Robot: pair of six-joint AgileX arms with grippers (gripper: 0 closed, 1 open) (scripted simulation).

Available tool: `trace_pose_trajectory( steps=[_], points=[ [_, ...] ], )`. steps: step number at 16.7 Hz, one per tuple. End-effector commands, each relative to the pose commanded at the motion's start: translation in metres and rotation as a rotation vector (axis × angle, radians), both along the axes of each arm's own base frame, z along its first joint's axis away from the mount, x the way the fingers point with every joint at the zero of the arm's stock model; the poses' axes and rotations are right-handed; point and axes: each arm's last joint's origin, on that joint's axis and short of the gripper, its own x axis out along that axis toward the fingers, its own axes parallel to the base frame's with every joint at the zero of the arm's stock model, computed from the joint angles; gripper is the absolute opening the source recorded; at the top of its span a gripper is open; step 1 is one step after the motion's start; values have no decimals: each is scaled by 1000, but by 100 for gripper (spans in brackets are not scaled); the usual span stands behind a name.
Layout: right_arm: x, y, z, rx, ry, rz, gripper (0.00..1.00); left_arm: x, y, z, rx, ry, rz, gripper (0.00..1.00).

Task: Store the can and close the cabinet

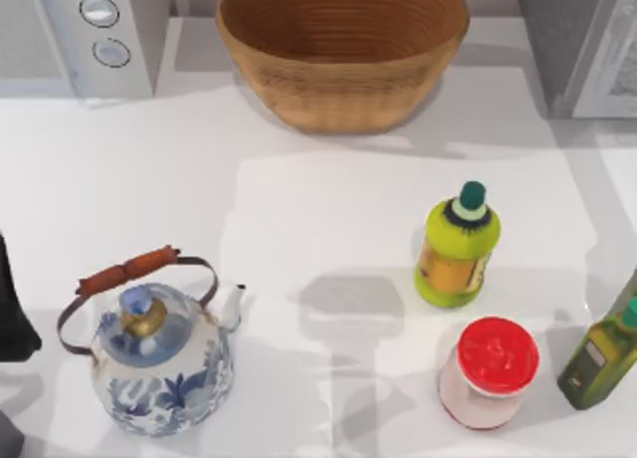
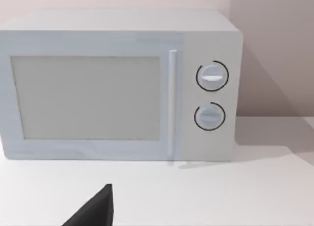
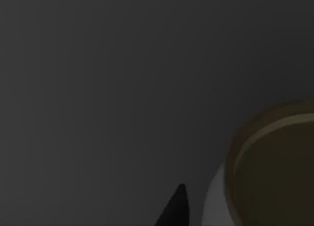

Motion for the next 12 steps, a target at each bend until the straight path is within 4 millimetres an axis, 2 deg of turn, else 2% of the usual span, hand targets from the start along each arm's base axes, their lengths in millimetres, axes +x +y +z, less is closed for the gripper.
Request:
trace_pose_trajectory(
  steps=[7,12],
  points=[
    [0,0,0,0,0,0,98,0,0,0,0,0,0,100],
    [0,0,0,0,0,0,100,0,0,0,0,0,0,100]
  ],
)
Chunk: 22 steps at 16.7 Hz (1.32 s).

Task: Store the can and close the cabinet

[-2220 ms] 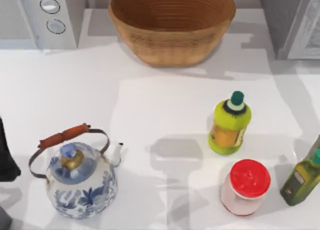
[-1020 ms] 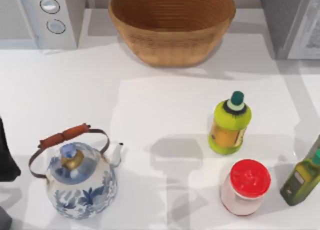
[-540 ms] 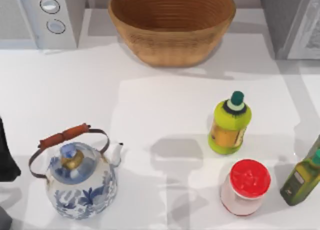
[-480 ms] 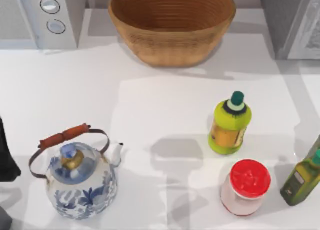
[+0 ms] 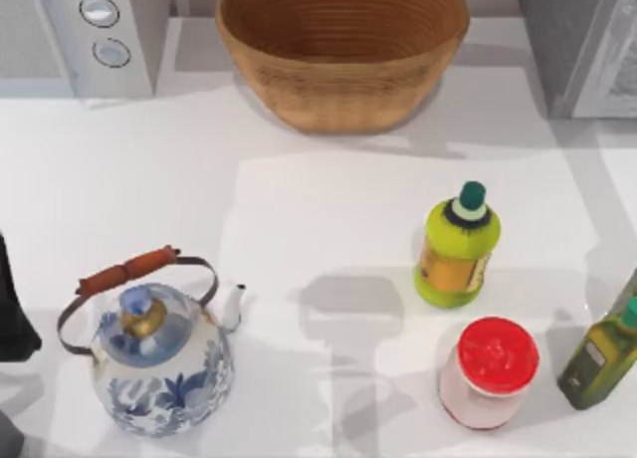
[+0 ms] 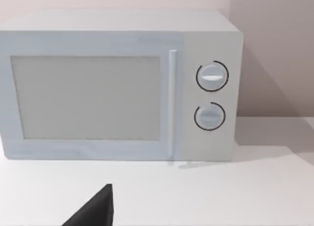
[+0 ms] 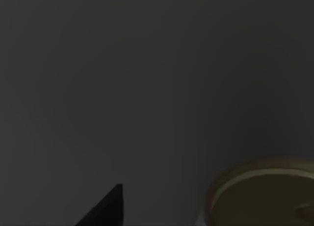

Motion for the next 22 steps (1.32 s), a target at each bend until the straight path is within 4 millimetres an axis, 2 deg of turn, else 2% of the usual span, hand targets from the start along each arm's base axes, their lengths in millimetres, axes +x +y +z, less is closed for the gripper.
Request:
trace_pose_trajectory(
  steps=[6,9,12,14,16,18,19,22],
  points=[
    [-2,1,1,1,-3,4,100,0,0,0,0,0,0,100],
    [-17,-1,11,4,-30,16,100,0,0,0,0,0,0,100],
    [-50,-6,26,6,-76,35,100,0,0,0,0,0,0,100],
    [-84,-11,33,5,-112,45,100,0,0,0,0,0,0,100],
    [-124,-17,32,2,-141,53,100,0,0,0,0,0,0,100],
    [-164,-22,15,-4,-152,57,100,0,0,0,0,0,0,100],
    [-183,-25,0,-6,-148,58,100,0,0,0,0,0,0,100],
    [-230,-33,-72,-13,-98,58,100,0,0,0,0,0,0,100]
  ],
)
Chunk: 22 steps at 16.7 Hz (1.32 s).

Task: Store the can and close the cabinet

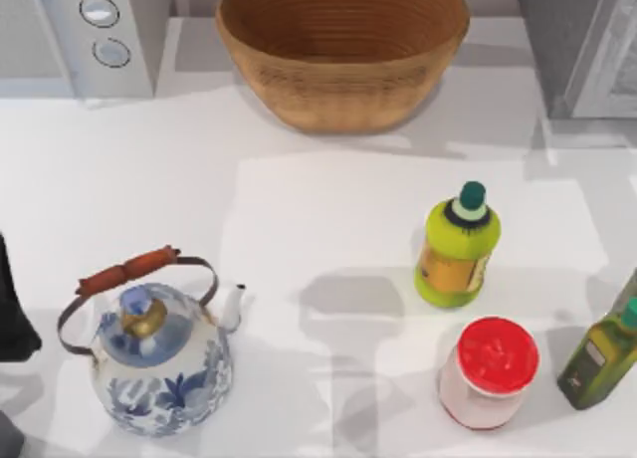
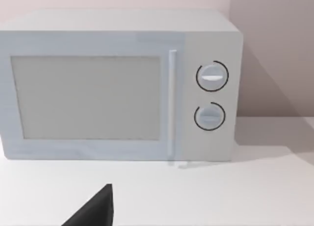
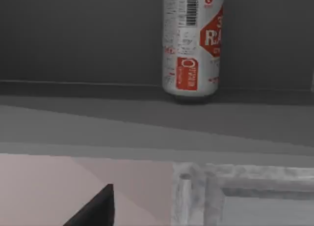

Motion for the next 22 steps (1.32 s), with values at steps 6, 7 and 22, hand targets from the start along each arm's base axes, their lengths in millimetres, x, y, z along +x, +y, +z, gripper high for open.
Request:
trace_pose_trajectory(
  steps=[6,7,22],
  points=[
    [-61,-9,-168,0,65,-12,100,0,0,0,0,0,0,100],
    [-65,-9,-192,2,68,-16,100,0,0,0,0,0,0,100],
    [-70,-14,-297,9,100,-50,100,0,0,0,0,0,0,100]
  ],
)
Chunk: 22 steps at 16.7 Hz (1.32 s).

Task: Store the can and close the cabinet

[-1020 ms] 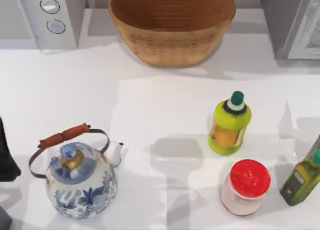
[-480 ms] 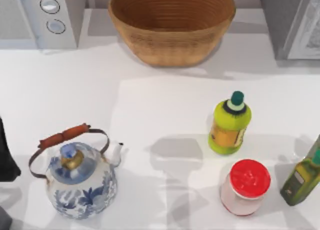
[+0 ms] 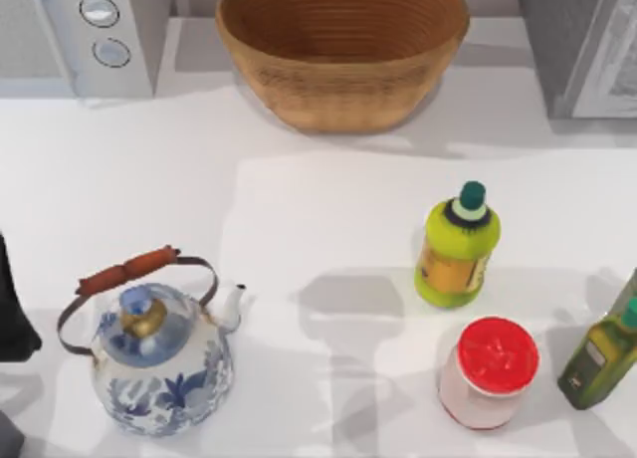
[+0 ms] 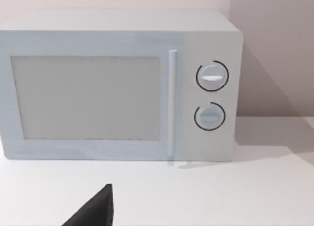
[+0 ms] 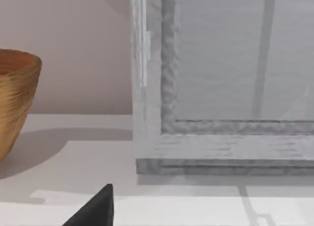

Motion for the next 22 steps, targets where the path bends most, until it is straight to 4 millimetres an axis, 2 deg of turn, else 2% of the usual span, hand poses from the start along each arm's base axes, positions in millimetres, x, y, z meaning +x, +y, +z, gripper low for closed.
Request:
trace_pose_trajectory(
  steps=[6,11,16,19,22],
  points=[
    [16,-19,25,-5,-29,0,100,0,0,0,0,0,0,100],
    [44,-63,38,-4,-10,-2,100,0,0,0,0,0,0,100],
    [62,-129,25,15,16,-2,100,0,0,0,0,0,0,100],
    [59,-166,11,17,15,1,100,0,0,0,0,0,0,100],
    [51,-191,1,7,7,1,100,0,0,0,0,0,0,100]
  ],
)
